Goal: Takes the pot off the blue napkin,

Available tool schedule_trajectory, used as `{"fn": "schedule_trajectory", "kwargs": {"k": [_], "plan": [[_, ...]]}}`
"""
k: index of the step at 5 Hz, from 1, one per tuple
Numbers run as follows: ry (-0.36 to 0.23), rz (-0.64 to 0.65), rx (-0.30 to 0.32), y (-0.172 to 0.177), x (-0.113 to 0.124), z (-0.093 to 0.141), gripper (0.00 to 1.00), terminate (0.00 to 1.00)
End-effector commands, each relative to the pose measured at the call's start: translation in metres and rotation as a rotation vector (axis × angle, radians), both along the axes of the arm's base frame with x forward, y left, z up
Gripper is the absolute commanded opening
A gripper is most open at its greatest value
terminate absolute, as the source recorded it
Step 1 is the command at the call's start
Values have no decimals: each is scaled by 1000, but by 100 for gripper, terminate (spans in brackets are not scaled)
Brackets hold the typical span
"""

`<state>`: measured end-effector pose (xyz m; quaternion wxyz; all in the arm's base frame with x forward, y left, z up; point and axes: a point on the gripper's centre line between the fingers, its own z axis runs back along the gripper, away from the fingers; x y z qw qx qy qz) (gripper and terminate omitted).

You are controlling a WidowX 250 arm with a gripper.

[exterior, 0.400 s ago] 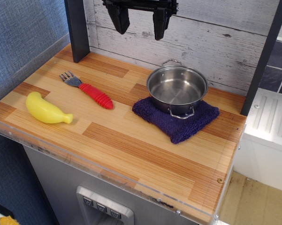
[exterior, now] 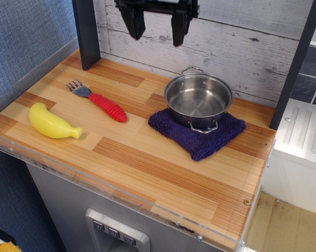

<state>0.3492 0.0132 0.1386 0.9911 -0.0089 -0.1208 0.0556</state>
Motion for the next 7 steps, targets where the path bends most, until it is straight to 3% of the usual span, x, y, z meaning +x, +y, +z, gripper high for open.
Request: {"fn": "schedule_trajectory", "kwargs": {"k": [1,5,7], "plan": [[-40,-29,-74,-7,9,-13,100,0],[56,-35,-3,-18,16,-67,100,0],[102,-33,2,-17,16,-91,100,0]]}}
